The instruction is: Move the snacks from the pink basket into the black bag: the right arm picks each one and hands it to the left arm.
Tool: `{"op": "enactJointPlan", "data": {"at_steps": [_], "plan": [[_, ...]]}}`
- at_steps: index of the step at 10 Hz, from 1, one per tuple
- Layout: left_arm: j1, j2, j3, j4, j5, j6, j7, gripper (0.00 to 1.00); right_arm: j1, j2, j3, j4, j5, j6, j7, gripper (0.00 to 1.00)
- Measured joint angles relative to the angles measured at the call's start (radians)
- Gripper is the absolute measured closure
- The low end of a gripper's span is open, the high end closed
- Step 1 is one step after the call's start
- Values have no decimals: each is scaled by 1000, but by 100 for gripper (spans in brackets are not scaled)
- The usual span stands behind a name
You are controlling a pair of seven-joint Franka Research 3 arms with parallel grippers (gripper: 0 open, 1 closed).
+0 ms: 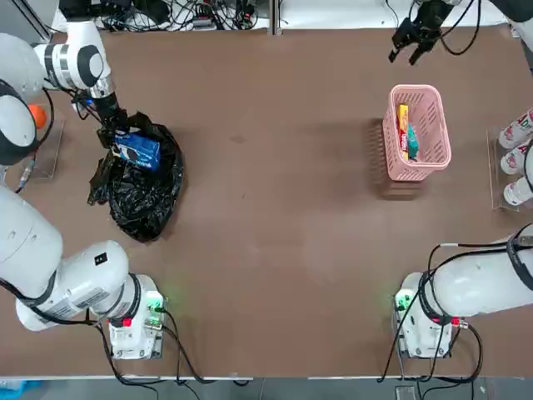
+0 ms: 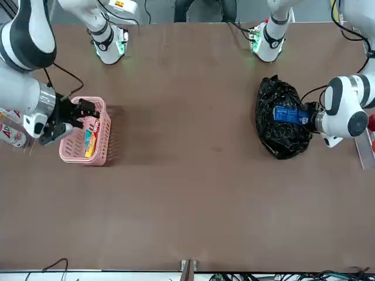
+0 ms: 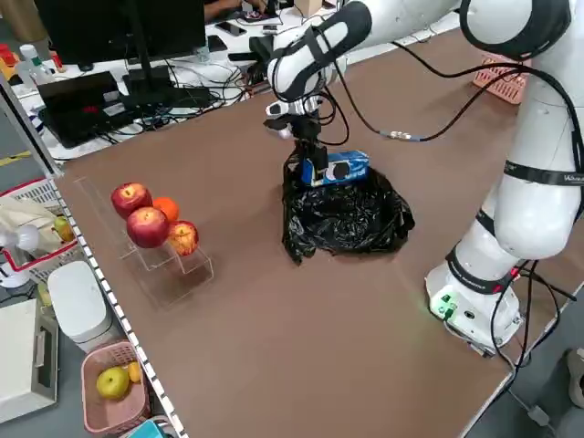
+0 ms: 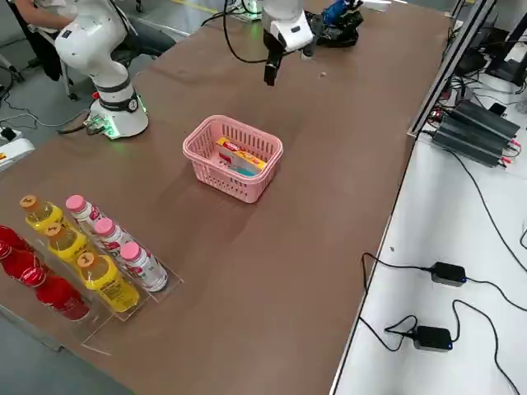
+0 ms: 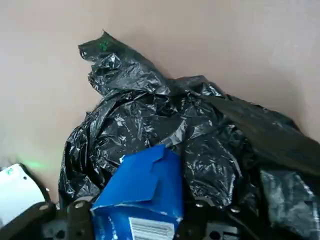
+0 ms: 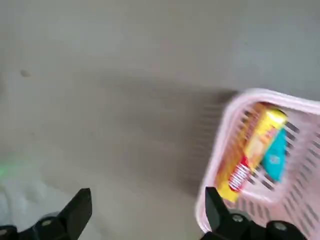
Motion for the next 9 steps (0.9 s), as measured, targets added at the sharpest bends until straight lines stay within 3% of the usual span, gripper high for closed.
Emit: {"op": "enactJointPlan", "data": {"at_steps": [3,5,7,9], "plan": [[-20,2,-17,87,-41,-37,-18,2,-22,-13,-1,-9,-119,-31,35,0],[-32,0,-45,167,-74,-121,-44,0,-56,-14,-2,-63,-137,10,39,0],[-35,-5,-80,329,-92,-248,-45,0,-81,-24,-2,-151,-138,101,42,0],[-39,-14,-146,449,-92,-306,-41,0,-83,-51,-1,-239,-138,193,55,0]]}}
